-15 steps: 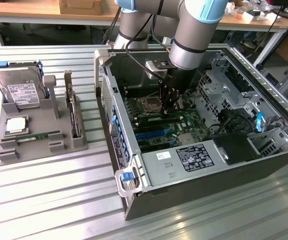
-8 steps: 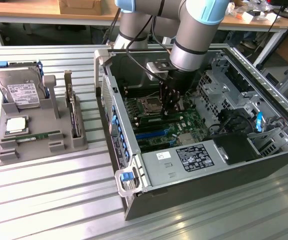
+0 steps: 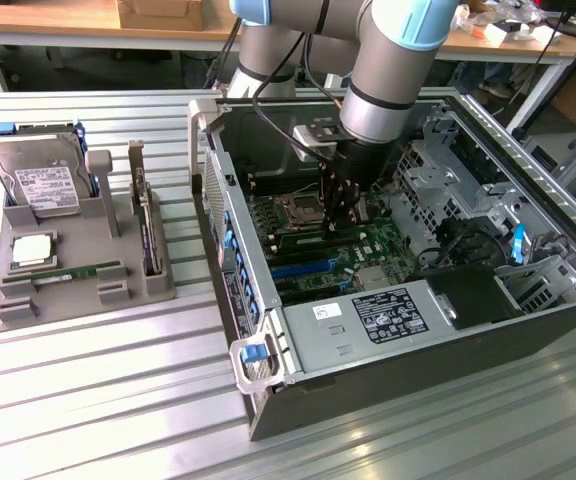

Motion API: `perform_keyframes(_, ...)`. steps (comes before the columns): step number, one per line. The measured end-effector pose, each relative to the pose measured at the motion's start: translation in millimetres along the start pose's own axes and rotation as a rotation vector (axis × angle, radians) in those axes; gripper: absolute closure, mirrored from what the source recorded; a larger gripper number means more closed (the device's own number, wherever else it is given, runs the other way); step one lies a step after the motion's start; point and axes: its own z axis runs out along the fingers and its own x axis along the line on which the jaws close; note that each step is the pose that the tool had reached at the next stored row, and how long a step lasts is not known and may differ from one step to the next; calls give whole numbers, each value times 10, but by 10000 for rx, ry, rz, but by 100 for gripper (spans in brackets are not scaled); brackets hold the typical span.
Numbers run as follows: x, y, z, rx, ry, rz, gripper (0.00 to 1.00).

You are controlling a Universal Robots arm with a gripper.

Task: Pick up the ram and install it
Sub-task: 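Insert the ram into the slot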

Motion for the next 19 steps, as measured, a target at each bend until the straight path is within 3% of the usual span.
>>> perform_keyframes(4, 0, 0, 1, 0, 11, 5, 87)
perform_keyframes(5, 0, 0, 1, 0, 12, 4, 79)
perform_keyframes(6, 1, 1, -10, 0, 13, 4, 79)
perform_keyframes(10, 2, 9, -160, 0, 13, 4, 79)
perform_keyframes(11, -28, 10, -188, 0, 15, 4, 80)
perform_keyframes(12, -30, -5, -188, -6, 13, 3, 89)
perform_keyframes(14, -30, -146, -191, -103, 13, -4, 89)
perform_keyframes(17, -31, -460, -205, -289, 14, -21, 89)
perform_keyframes(19, -31, -614, -212, -388, 17, -29, 89)
